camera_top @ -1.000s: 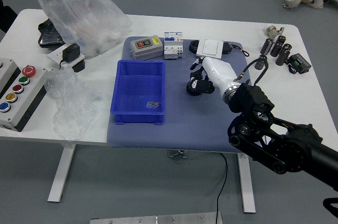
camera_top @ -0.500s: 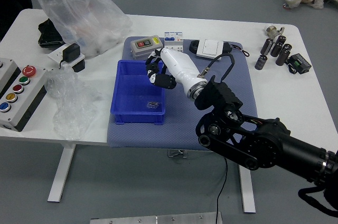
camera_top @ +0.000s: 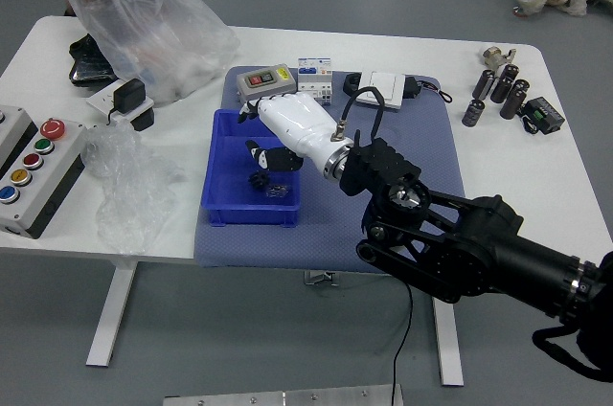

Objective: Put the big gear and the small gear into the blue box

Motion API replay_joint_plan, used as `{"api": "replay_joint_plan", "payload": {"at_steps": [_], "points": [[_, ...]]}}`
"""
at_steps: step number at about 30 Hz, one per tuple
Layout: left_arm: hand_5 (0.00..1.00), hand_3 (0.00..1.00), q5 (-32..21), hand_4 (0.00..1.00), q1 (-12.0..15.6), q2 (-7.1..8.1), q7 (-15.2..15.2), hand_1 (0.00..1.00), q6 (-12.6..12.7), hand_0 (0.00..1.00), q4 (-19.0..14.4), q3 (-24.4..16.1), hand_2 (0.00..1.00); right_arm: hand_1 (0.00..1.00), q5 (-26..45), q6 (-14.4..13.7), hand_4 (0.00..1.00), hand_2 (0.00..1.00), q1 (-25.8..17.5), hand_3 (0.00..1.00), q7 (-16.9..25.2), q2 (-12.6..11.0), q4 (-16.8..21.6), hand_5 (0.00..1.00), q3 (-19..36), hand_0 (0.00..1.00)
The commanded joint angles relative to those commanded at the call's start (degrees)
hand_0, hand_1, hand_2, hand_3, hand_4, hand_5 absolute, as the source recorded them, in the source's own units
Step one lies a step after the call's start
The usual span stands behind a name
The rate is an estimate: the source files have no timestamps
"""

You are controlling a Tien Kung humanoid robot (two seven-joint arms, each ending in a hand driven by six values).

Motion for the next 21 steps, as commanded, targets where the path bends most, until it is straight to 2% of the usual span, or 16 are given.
{"api": "replay_joint_plan", "payload": {"at_steps": [1,2,7,8,11,13,14,19,20,21], "points": [[0.391,0.658,0.0,0.698,0.0,0.02,0.0,0.470,0.0,0.615,0.0,0.0,0.511,0.821,0.1,0.0,0.641,0.876,-0.1,0.857,-0.1,0.0,0.0,0.208,-0.1,0.585],[0.392,0.658,0.1,0.696,0.0,0.05,0.1,0.471,0.0,0.615,0.0,-0.1,0.512,0.883,0.2,-0.1,0.727,0.930,-0.2,0.921,-0.1,0.0,0.0,0.252,-0.2,0.635],[0.392,0.658,0.1,0.696,0.0,0.14,0.0,0.471,0.1,0.615,0.0,-0.1,0.512,0.883,1.1,-1.7,0.727,0.930,-1.2,0.921,-0.4,-0.5,0.2,0.252,1.4,0.635],[0.394,0.659,0.1,0.696,0.0,0.11,0.0,0.472,0.1,0.615,0.0,0.0,0.511,0.839,1.1,-1.9,0.748,0.887,-1.6,0.887,-1.0,-0.8,0.2,0.279,2.4,0.599],[0.394,0.659,0.1,0.696,0.0,-0.04,0.0,0.472,0.1,0.615,0.0,0.0,0.511,0.839,0.1,-1.0,0.748,0.887,-2.4,0.887,-3.6,-1.9,-0.7,0.279,5.7,0.599],[0.394,0.659,0.1,0.696,0.1,-0.15,0.1,0.472,0.1,0.615,0.0,-0.2,0.511,0.839,-0.3,0.2,0.748,0.887,-2.8,0.887,-5.2,-2.8,-2.5,0.279,7.5,0.599],[0.389,0.657,0.2,0.691,0.2,-0.18,0.2,0.472,0.1,0.615,0.0,-0.2,0.510,0.832,-0.4,0.7,0.817,0.894,-2.9,0.899,-5.7,-3.0,-3.4,0.302,8.0,0.541],[0.389,0.657,0.3,0.691,0.2,-0.25,0.3,0.472,0.1,0.615,0.0,-0.4,0.510,0.832,0.7,2.2,0.817,0.894,-2.8,0.899,-6.6,-2.7,-9.2,0.302,8.3,0.541],[0.387,0.657,0.3,0.688,0.2,-0.24,0.2,0.472,0.1,0.615,0.0,-0.4,0.510,0.846,1.0,2.3,0.941,0.908,-2.8,0.920,-6.6,-2.4,-10.5,0.416,8.0,0.599],[0.387,0.657,0.3,0.688,0.1,-0.23,0.2,0.472,0.1,0.615,0.0,-0.4,0.510,0.846,1.5,2.3,0.941,0.908,-2.7,0.920,-6.6,-2.1,-11.9,0.416,7.7,0.599]]}}
